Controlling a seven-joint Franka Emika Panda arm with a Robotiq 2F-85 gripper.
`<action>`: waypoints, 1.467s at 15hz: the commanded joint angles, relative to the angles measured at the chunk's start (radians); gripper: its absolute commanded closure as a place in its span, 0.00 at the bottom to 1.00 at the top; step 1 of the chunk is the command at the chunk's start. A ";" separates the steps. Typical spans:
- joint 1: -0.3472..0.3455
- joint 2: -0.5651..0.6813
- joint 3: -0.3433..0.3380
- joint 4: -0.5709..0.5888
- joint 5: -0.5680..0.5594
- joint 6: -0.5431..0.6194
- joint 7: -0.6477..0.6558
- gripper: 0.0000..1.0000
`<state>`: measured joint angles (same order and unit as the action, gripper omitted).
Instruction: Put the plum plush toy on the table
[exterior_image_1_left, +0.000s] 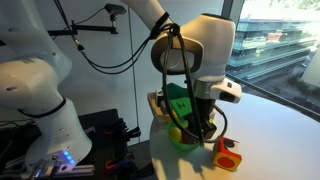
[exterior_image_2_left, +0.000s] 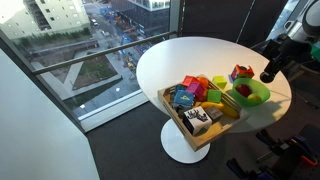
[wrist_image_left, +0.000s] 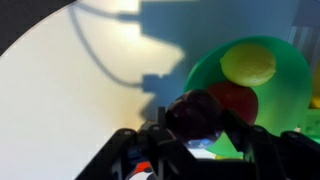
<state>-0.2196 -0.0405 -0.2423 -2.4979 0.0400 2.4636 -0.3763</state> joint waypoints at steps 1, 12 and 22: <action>-0.023 -0.011 -0.015 0.016 -0.062 -0.031 0.067 0.65; -0.047 0.081 -0.039 0.022 -0.099 0.017 0.131 0.65; -0.060 0.175 -0.059 0.046 -0.114 0.075 0.172 0.65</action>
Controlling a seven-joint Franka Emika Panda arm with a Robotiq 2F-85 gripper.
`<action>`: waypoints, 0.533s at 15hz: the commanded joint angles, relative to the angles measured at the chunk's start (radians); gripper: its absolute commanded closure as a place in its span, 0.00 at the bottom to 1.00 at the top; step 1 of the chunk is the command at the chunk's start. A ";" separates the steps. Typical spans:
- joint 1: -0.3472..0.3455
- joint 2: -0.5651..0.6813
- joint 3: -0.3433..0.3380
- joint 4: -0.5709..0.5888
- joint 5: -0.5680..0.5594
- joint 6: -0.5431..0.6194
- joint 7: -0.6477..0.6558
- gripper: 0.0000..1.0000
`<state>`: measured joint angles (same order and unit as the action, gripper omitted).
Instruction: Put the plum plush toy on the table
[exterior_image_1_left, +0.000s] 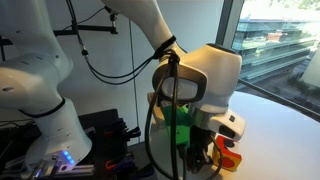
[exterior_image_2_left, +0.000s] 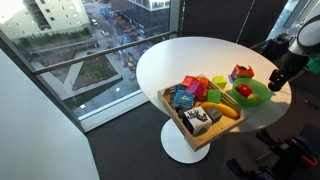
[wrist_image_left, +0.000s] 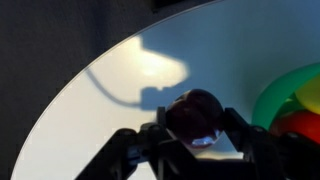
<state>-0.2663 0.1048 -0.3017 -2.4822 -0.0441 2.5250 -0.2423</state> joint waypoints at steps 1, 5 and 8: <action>-0.014 0.038 -0.001 0.033 -0.025 0.025 0.039 0.65; -0.014 0.069 0.005 0.047 -0.003 0.066 0.041 0.65; -0.015 0.085 0.014 0.058 0.013 0.078 0.035 0.65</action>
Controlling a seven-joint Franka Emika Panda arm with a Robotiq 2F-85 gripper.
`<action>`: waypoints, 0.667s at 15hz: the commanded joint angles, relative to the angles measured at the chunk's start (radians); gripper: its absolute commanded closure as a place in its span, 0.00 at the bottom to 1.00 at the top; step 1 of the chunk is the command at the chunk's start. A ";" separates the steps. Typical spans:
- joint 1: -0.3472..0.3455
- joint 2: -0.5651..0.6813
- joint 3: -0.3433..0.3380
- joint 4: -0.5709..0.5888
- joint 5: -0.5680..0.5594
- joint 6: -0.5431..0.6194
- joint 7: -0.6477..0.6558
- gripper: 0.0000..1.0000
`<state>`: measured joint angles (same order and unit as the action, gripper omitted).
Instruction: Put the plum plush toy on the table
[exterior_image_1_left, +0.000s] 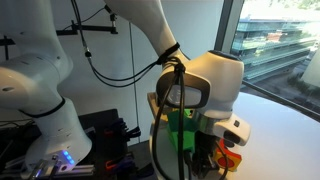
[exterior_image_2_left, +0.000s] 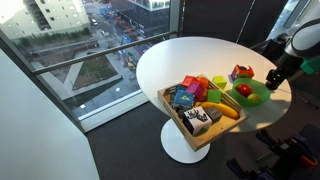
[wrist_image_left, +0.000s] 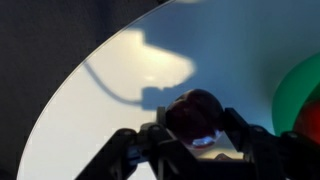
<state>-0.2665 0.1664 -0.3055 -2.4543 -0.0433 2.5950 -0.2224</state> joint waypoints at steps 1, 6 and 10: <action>-0.016 0.027 0.023 0.032 0.024 0.010 0.007 0.65; -0.015 0.043 0.044 0.036 0.052 0.018 -0.001 0.65; -0.015 0.052 0.051 0.034 0.049 0.028 0.000 0.65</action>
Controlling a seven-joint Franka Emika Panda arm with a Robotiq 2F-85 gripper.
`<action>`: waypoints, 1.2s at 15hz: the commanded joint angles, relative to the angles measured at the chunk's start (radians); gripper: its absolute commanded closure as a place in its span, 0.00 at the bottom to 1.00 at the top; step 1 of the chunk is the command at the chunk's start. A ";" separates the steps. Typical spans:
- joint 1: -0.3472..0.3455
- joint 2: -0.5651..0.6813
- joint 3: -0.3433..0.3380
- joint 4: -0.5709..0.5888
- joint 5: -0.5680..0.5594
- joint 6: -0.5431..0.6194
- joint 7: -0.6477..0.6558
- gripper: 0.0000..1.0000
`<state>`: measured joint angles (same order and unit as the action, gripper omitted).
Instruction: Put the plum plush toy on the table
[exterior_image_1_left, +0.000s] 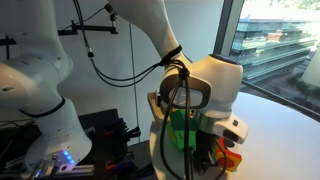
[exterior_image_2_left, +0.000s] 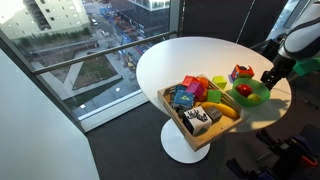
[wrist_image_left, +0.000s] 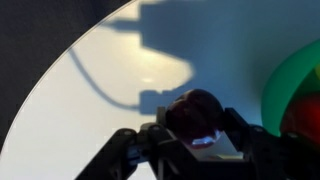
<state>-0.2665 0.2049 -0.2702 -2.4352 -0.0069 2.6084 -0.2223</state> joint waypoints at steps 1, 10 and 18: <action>-0.015 0.015 0.018 0.014 0.013 0.017 -0.002 0.65; -0.020 0.028 0.026 0.014 0.018 0.024 -0.010 0.65; -0.024 0.027 0.025 0.014 0.021 0.021 -0.014 0.00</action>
<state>-0.2683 0.2277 -0.2599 -2.4344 -0.0051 2.6236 -0.2226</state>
